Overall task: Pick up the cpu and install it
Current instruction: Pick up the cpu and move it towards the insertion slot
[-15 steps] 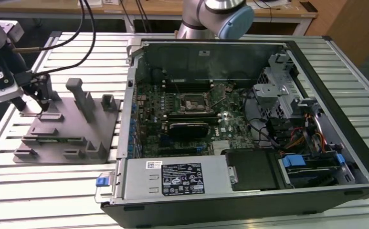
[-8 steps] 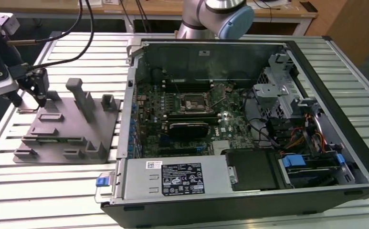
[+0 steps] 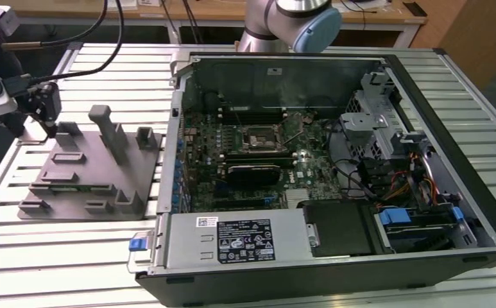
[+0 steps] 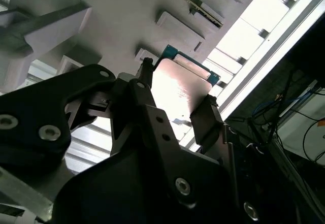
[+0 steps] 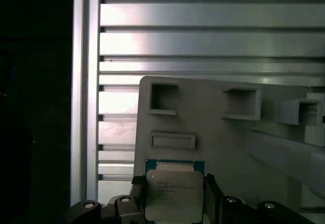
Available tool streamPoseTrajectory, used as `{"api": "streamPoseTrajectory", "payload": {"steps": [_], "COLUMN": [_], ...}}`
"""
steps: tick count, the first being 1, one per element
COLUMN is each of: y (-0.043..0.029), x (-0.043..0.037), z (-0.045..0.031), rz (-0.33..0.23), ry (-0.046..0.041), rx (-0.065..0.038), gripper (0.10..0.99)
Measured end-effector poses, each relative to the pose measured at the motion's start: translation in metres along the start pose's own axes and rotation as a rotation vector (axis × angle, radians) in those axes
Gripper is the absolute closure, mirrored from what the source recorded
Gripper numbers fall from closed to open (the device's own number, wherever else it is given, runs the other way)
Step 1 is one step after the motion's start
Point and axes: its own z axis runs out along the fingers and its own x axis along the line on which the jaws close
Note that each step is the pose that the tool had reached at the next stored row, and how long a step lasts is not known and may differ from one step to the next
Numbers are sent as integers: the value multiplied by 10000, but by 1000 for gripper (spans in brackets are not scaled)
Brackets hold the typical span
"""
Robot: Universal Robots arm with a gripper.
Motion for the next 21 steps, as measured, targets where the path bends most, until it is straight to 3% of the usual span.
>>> {"api": "streamPoseTrajectory", "payload": {"steps": [21], "y": [12], "x": [6], "z": [-360], "rz": [1], "ry": [0], "rx": [14], "gripper": [537]}}
